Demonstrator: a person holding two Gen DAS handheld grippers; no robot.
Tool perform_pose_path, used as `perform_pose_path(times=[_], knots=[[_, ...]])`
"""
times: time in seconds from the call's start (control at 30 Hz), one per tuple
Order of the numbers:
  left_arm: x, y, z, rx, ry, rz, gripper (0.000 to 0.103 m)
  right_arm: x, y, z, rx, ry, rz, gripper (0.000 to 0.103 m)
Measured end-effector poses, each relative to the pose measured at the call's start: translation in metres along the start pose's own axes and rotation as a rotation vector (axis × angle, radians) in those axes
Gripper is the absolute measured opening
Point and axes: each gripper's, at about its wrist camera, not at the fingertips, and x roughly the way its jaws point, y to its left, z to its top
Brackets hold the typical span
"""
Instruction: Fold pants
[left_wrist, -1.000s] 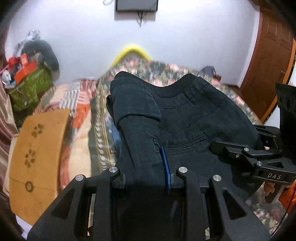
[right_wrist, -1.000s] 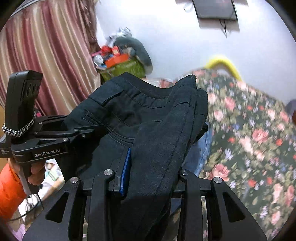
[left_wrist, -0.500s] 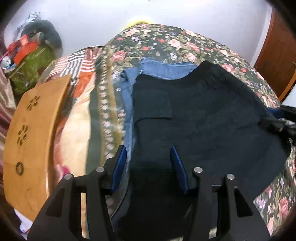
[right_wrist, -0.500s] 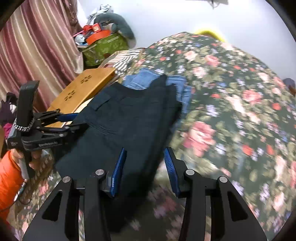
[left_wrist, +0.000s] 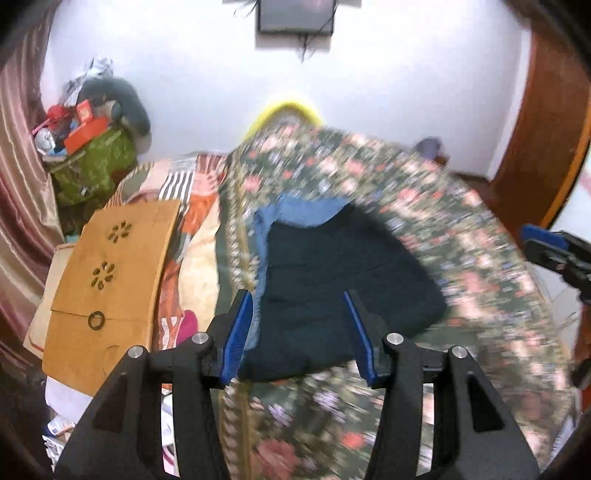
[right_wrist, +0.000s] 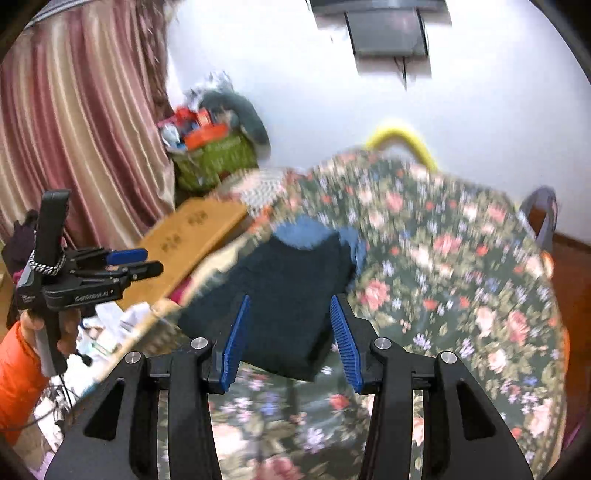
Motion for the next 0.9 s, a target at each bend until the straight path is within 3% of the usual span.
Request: perform_pose_path(times=[0.2,0.43,0.57,0.77,0.9], knots=[[-0.121,-0.038,0.003,0.039,-0.192,0.023,0.051,-0.098,0.044,0.018,-0.051,-0.196,0.009,0.041],[-0.238,-0.082,-0.034,0.095,-0.425,0.058,0.051,-0.188,0.08,0.007,-0.039,-0.381,0.064,0.041],[-0.28,-0.101,-0.061,0.1,-0.517,0.069,0.051,-0.218,0.107,-0.01,-0.067,-0.45,0.056,0.041],[-0.32,-0.115,-0.096,0.06,-0.616,0.081,0.052,-0.229,0.131,-0.034,-0.079,-0.485,0.018,0.041],[-0.33,-0.116,-0.111,0.026,-0.639,0.071,0.075,-0.228,0.14,-0.041,-0.07,-0.477,0.005,0.042]])
